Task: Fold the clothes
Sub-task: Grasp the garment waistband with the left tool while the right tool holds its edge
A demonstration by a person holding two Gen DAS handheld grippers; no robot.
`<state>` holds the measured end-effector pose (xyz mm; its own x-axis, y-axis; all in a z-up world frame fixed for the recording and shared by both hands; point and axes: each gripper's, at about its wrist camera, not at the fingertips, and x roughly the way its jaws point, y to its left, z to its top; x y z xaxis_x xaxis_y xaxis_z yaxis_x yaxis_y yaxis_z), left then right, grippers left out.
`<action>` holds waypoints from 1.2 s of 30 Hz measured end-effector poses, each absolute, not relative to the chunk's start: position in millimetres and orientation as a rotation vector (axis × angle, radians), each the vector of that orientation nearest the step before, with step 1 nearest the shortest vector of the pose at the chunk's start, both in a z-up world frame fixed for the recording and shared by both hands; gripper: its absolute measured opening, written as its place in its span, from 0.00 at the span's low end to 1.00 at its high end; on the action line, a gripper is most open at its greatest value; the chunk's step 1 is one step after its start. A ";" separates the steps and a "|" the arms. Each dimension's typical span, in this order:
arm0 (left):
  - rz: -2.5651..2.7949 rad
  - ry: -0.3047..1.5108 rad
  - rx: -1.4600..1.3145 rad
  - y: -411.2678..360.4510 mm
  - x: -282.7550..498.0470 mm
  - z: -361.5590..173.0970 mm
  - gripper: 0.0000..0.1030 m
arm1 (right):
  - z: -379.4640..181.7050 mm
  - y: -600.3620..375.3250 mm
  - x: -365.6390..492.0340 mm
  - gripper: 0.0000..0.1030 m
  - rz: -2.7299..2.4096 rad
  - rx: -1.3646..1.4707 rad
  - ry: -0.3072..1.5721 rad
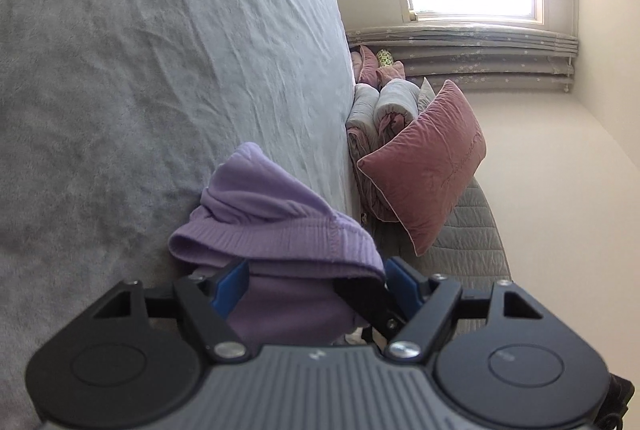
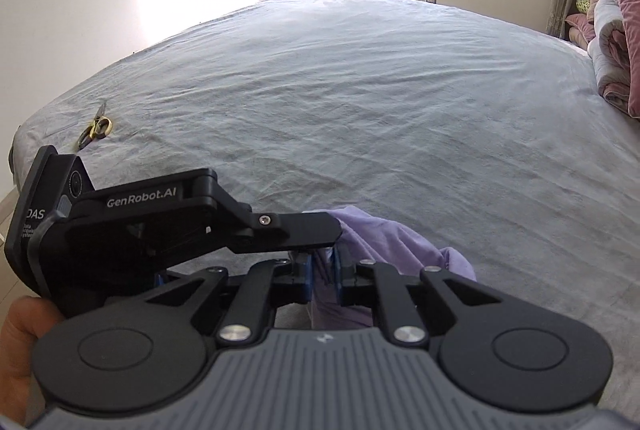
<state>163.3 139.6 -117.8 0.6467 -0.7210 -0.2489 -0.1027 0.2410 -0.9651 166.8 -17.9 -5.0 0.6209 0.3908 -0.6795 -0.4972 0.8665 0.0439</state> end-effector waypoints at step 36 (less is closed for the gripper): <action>-0.195 0.783 -1.075 200.6 126.0 -107.7 0.56 | -38.9 -7.0 113.5 0.13 0.653 -0.036 0.841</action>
<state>126.0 200.6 -107.7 0.7209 -0.5023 -0.4776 -0.2195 0.4881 -0.8447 113.5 -7.0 -38.9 0.4848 0.5226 -0.7013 -0.5502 0.8056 0.2198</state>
